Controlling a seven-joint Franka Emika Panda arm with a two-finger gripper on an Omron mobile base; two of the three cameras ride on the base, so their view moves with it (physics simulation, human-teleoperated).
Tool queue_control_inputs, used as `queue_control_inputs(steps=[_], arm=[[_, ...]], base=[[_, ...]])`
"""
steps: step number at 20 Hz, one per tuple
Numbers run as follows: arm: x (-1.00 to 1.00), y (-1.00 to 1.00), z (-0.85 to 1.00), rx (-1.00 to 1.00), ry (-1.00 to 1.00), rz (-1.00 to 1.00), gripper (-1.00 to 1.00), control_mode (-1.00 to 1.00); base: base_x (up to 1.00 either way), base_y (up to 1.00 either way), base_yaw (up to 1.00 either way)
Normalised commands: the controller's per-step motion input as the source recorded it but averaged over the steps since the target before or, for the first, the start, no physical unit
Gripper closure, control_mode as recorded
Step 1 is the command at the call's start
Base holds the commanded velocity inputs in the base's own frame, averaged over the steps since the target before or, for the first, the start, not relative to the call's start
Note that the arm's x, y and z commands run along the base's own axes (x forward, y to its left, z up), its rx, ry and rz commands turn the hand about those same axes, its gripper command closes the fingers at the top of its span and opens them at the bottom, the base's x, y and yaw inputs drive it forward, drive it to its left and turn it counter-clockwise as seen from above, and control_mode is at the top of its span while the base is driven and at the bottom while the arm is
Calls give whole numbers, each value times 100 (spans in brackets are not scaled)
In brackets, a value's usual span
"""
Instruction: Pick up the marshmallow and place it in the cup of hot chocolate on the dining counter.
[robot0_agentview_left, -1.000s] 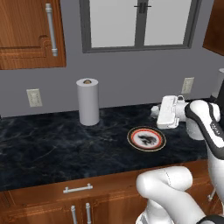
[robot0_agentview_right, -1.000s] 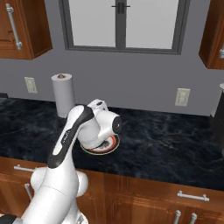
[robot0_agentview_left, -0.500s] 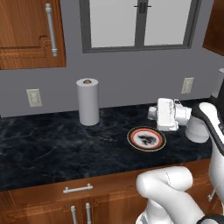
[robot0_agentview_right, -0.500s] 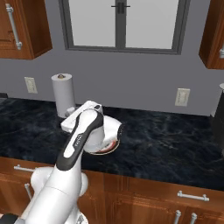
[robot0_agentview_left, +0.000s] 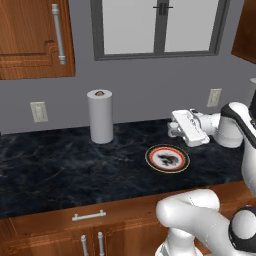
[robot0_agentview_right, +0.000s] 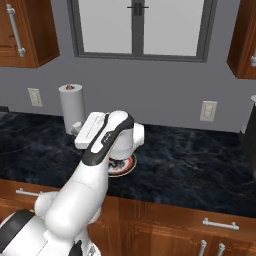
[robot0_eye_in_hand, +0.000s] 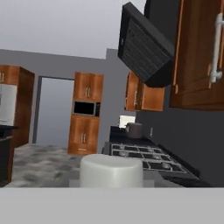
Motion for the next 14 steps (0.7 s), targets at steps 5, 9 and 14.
queue_control_inputs(steps=[5,9,14], arm=[[-23,0,1,1,-2,24,100,-100],[-22,0,0,3,0,10,100,100],[0,0,0,0,0,0,100,100]], base=[[0,0,0],[-9,1,2],[-81,0,0]])
